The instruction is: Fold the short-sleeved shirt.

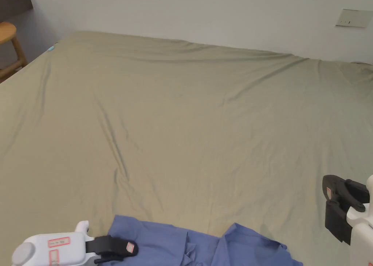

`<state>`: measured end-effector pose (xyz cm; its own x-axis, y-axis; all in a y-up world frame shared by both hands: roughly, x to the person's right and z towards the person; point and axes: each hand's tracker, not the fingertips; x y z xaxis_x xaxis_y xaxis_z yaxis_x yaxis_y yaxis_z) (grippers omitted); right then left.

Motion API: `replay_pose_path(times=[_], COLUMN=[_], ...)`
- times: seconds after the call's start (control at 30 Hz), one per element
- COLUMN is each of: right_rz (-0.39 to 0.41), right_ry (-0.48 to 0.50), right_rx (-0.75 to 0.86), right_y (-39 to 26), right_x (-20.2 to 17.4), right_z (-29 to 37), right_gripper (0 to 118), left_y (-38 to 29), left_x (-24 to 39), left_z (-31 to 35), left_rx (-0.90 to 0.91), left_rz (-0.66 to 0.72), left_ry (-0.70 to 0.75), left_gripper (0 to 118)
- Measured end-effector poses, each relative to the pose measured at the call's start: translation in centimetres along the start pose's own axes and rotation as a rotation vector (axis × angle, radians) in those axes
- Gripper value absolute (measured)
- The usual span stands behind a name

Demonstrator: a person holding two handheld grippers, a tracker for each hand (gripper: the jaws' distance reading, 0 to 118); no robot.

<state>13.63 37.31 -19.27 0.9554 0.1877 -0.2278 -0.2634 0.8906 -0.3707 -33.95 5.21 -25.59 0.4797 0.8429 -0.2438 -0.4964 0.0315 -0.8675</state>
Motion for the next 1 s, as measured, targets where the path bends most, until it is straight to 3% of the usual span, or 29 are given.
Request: replay_pose_path(times=[0.03, 0.1, 0.13, 0.23, 0.37, 0.47, 0.57, 0.77, 0.93, 1.0], right_rz=[0.003, 0.009, 0.012, 0.017, 0.015, 0.016, 0.015, 0.008, -0.002, 0.001], right_ry=[0.002, 0.007, 0.01, 0.016, 0.017, 0.021, 0.026, 0.039, 0.056, 0.063], right_rx=[0.0, 0.002, 0.002, 0.001, 0.004, 0.013, 0.024, 0.038, 0.034, 0.033], right_y=[0.0, 0.1, 0.1, 0.0, 0.1, 0.3, 0.5, 0.5, 0.3, 0.2], right_x=[-0.1, -0.3, -0.4, -0.4, -0.4, -0.4, -0.4, -0.5, -0.8, -0.9], right_z=[-0.1, -0.1, -0.1, -0.3, -0.4, -0.3, -0.3, -0.7, -1.0, -1.0], right_gripper=[1, 1, 1, 1, 1, 1, 1, 1, 1, 1], left_y=[-0.1, -0.9, -1.3, -2.7, -2.6, -2.0, -0.7, -2.7, -5.1, -5.7], left_x=[1.0, 3.0, 4.5, 7.4, 9.1, 10.3, 10.6, 15.6, 18.8, 19.6], left_z=[-0.5, 0.8, 1.0, 1.7, 3.9, 6.4, 10.2, 14.5, 11.8, 9.6], left_rx=[0.005, 0.07, 0.098, 0.136, 0.203, 0.306, 0.382, 0.54, 0.512, 0.465], left_rz=[-0.075, -0.186, -0.284, -0.472, -0.426, -0.493, -0.453, -0.544, -0.57, -0.547], left_ry=[0.158, 0.102, 0.245, 0.364, 0.341, 0.451, 0.539, 0.888, 0.833, 0.73], left_gripper=[12, 12, 12, 12, 12, 12, 12, 12, 12, 12])
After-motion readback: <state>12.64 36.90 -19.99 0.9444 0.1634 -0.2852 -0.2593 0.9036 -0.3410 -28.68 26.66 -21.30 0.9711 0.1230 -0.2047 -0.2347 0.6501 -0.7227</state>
